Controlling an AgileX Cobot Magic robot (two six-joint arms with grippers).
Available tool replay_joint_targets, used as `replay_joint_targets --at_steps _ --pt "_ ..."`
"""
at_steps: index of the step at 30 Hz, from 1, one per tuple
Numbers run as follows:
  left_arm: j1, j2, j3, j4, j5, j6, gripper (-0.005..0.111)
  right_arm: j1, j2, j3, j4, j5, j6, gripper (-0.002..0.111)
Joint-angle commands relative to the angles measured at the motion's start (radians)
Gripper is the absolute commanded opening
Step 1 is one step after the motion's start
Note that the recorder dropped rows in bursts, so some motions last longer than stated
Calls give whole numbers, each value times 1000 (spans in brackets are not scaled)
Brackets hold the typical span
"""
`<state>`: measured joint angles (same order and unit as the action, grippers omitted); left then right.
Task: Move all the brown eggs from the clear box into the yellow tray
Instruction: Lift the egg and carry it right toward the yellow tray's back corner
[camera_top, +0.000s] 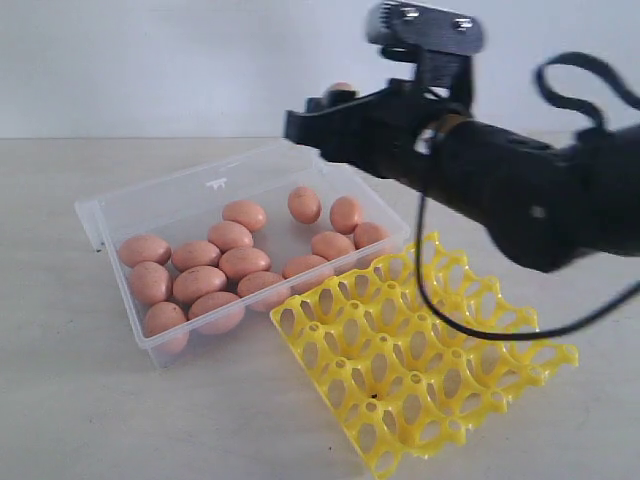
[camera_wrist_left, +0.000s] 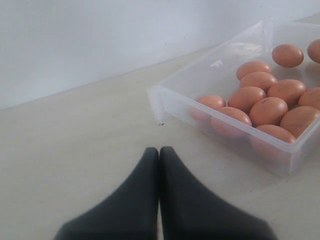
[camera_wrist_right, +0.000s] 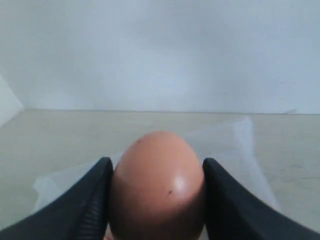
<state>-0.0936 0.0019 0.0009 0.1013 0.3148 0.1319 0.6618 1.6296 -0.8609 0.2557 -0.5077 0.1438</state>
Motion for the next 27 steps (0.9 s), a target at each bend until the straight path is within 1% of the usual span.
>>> replay_joint_targets --at_steps 1,2,3,4,5,6,7,8,10,12,14,17,22,27 --pt "-1 -2 -1 -8 -9 0 -4 -189 -205 208 -65 -69 43 0" --pt "-1 -2 -1 -8 -9 0 -4 -300 -224 212 -247 -45 154 0" --pt "-1 -2 -1 -8 -9 0 -4 -398 -221 202 -476 -61 363 0" --pt "-1 -2 -1 -8 -9 0 -4 -469 -203 190 -708 -101 527 0" --pt "-1 -2 -1 -8 -9 0 -4 -563 -174 165 -962 -189 747 0" --pt "-1 -2 -1 -8 -9 0 -4 -714 -109 102 -1275 -386 1027 0" --pt "-1 -2 -1 -8 -9 0 -4 -813 -32 43 -1478 -578 1134 0" --pt "-1 -2 -1 -8 -9 0 -4 -883 43 -22 -1611 -699 1229 0" --pt "-1 -2 -1 -8 -9 0 -4 -936 120 -60 -1689 -713 1256 0" --pt "-1 -2 -1 -8 -9 0 -4 -940 159 -58 -1731 -713 1228 0" --pt "-1 -2 -1 -8 -9 0 -4 -914 183 -58 -1789 -713 1212 0" --pt "-1 -2 -1 -8 -9 0 -4 -856 229 -58 -1830 -628 1199 0" --pt "-1 -2 -1 -8 -9 0 -4 -760 305 -58 -1811 -570 1129 0" --pt "-1 -2 -1 -8 -9 0 -4 -708 340 -58 -1767 -525 1048 0"
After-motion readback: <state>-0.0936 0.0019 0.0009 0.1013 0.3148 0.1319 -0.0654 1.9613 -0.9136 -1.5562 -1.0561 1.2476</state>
